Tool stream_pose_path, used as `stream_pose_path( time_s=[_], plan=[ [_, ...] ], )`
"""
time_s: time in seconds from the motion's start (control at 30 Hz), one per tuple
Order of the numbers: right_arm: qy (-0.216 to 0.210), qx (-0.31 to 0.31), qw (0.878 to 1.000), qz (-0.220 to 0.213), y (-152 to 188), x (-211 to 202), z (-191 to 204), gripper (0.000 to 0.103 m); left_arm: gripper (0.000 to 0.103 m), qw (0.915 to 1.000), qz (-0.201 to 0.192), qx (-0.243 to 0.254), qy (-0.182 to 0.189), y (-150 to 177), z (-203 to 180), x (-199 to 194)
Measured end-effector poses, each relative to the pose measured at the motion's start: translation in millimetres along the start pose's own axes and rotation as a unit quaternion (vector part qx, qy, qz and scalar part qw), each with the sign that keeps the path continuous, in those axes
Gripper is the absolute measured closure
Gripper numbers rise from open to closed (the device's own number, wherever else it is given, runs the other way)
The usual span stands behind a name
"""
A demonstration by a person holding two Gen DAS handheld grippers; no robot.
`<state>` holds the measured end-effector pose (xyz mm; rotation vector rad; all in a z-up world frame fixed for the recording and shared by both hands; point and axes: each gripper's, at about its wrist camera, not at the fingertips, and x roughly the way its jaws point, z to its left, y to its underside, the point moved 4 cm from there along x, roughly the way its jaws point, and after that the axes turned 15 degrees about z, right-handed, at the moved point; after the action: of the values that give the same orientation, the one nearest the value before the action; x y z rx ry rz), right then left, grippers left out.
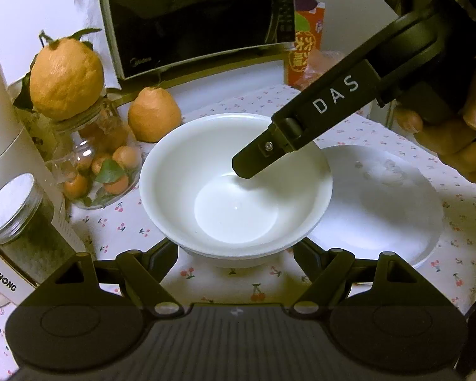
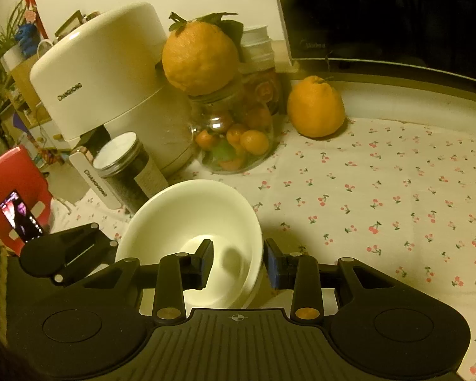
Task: Organize plates and bowls
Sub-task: 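Carry the stacked bowls with the left gripper onto the white plates while the right gripper steadies them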
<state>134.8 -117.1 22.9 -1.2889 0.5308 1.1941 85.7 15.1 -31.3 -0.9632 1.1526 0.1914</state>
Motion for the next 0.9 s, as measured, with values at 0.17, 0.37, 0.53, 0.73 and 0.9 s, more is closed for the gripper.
stream_pose_path(
  time_s=[0.17, 0.37, 0.53, 0.73, 0.9],
  plan=[
    [0.000, 0.008, 1.000, 0.003, 7.8, -8.2, -3.8, 0.069, 0.026, 1.0000, -0.002, 0.005, 0.005, 0.5, -10.1, -5.2],
    [0.003, 0.015, 1.000, 0.002, 17.1, -20.0, -8.8, 0.069, 0.026, 0.9995, -0.004, -0.006, 0.030, -1.9, -17.9, -10.2],
    [0.002, 0.027, 1.000, 0.004, 25.7, -28.7, -17.2, 0.069, 0.026, 0.9989, -0.007, -0.007, 0.046, -3.6, -28.8, -14.4],
    [0.007, 0.039, 0.999, 0.005, 40.8, -38.1, -31.5, 0.069, 0.026, 0.9985, -0.004, 0.016, 0.052, -6.7, -48.7, -11.2],
    [0.016, 0.047, 0.999, 0.004, 50.9, -45.7, -44.7, 0.069, 0.026, 0.9978, 0.006, 0.033, 0.057, -10.3, -64.1, -2.4]
  ],
)
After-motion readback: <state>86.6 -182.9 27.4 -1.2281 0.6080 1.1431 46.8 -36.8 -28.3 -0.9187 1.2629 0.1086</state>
